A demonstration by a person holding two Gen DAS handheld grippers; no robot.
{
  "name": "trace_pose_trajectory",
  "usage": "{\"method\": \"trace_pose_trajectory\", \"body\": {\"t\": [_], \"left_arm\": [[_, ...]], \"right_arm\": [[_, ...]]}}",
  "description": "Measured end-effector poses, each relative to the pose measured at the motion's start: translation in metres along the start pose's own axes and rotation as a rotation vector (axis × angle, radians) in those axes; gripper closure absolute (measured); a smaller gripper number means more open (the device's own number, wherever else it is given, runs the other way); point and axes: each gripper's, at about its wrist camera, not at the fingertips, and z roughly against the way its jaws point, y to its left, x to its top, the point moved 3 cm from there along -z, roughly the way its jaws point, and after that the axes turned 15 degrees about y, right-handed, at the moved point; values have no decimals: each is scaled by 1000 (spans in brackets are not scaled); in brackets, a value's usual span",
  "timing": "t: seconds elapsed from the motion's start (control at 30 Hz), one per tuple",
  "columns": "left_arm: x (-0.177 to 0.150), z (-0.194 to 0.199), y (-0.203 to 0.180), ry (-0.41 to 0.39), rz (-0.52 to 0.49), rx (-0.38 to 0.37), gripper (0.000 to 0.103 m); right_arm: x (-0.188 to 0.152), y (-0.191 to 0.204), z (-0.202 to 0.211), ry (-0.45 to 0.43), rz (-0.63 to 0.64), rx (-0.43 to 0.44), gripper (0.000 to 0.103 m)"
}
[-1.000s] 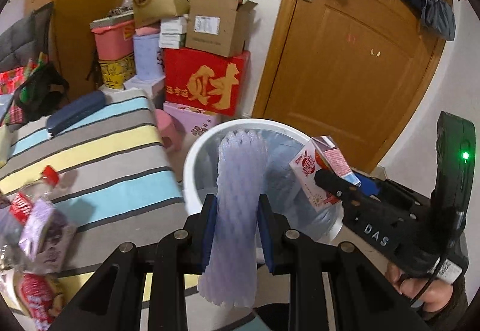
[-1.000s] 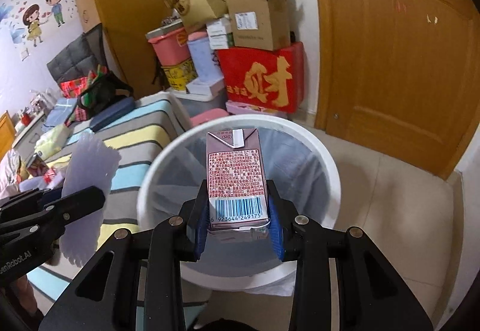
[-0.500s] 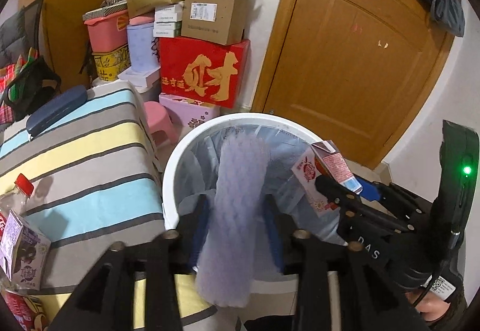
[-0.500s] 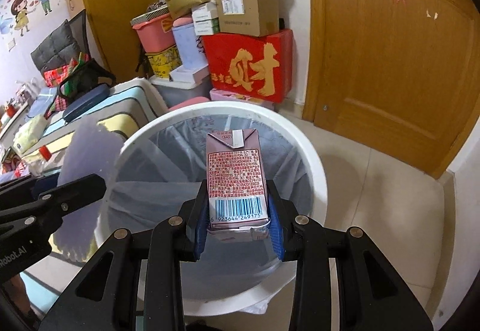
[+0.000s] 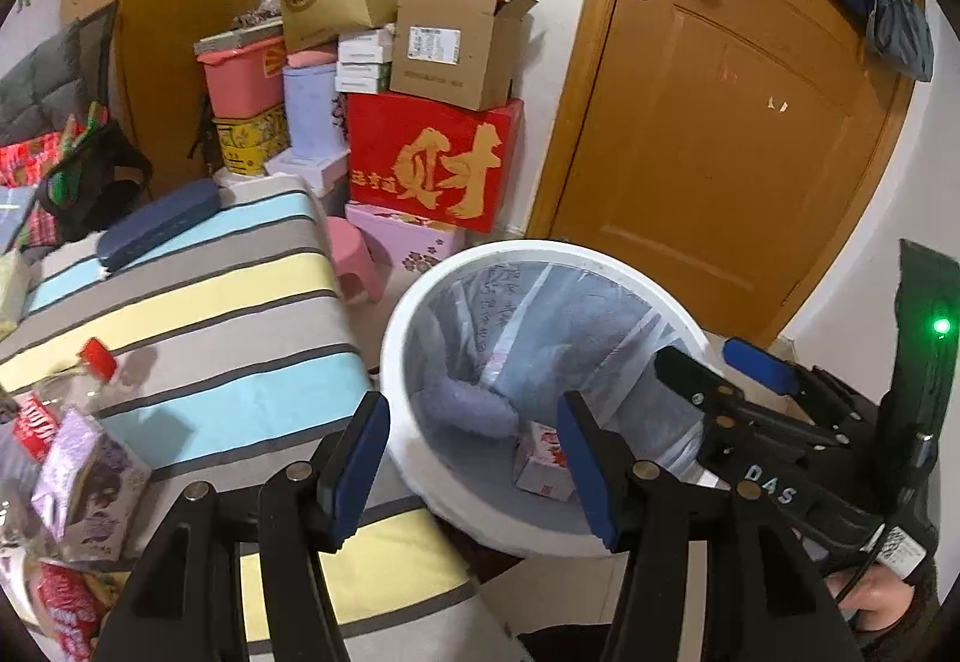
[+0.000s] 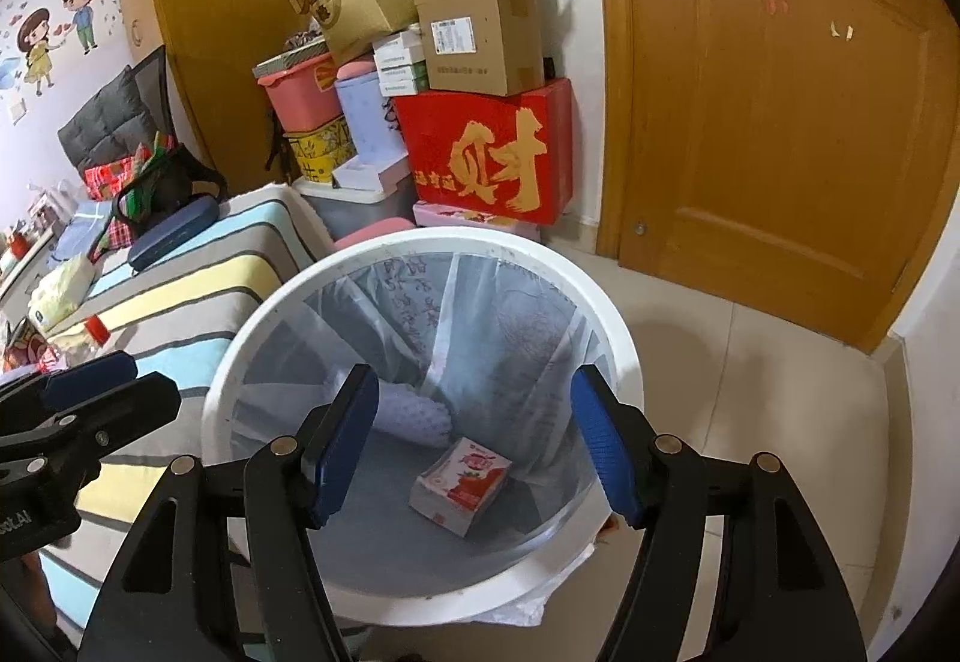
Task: Collect trash
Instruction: 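Carry both items to the white bin and open both tools to drop them, then move both tools back over the table toward the remaining trash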
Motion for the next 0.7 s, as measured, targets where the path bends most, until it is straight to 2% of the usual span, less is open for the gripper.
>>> {"method": "trace_pose_trajectory", "body": {"t": [0.3,0.7], "left_arm": [[-22,37,20,-62,37,35,46],[-65,85,63,-119,114,131,46]], "right_arm": [[-5,17,17,-43,12,26,35],[-21,62,32,-84,78,79,35]]}}
